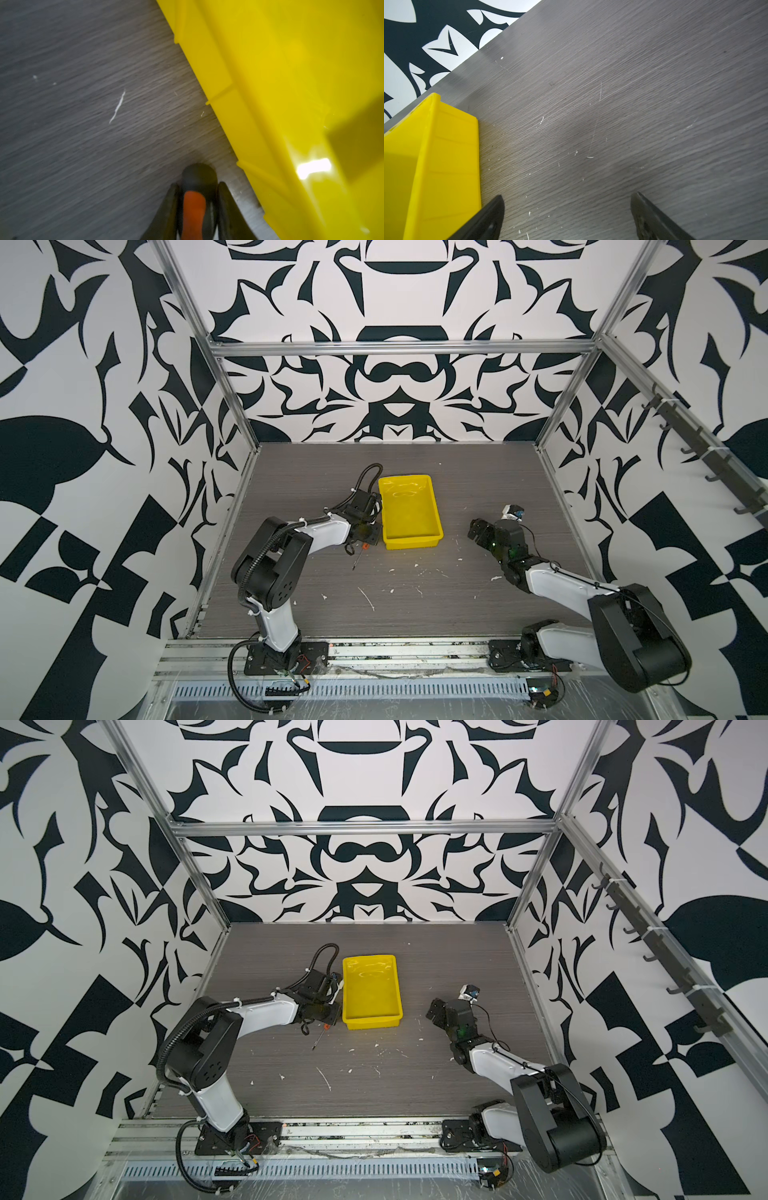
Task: Put the screwdriver in the bin
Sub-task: 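Close the left gripper on the screwdriver handle and lift it, then carry the screwdriver over the yellow bin with the left gripper and lower it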
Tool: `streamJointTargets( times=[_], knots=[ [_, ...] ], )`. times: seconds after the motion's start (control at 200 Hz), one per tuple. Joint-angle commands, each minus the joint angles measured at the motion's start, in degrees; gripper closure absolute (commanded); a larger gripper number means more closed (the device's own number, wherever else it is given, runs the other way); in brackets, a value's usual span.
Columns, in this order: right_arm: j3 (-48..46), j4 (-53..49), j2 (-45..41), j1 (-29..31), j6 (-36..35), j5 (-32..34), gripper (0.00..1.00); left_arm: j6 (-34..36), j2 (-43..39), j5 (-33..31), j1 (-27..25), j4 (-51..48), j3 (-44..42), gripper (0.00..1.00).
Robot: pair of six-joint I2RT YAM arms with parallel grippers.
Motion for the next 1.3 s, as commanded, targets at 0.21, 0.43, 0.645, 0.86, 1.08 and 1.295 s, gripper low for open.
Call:
streamJointTargets(
  times=[0.21,0.43,0.645,0.86,1.08,1.295],
  knots=[
    [1.4,0.3,-1.7,0.3,0.4,1.9,0.02,-2.3,-1.8,-3.1,-0.2,-5.7,-1.0,0.75],
    [1.1,0.0,-2.1,0.3,0.6,2.5,0.02,-1.2,-4.8,-12.2,0.1,-14.1,4.1,0.79],
    [1.1,-0.4,-2.5,0.3,0.7,3.0,0.03,-2.7,-10.8,-13.2,0.1,-16.0,5.0,0.81],
    [1.0,-0.5,-2.2,0.3,1.0,3.4,0.03,-11.6,-15.1,-9.5,-0.2,-17.0,9.9,0.81],
    [1.2,-0.5,-1.7,0.3,1.0,3.5,0.03,-24.8,-11.9,-1.0,-1.2,-15.5,20.9,0.81],
    [1.0,-0.8,-2.7,0.4,0.8,4.0,0.03,-30.2,-1.7,1.8,-3.3,-6.4,26.9,0.82]
  ],
)
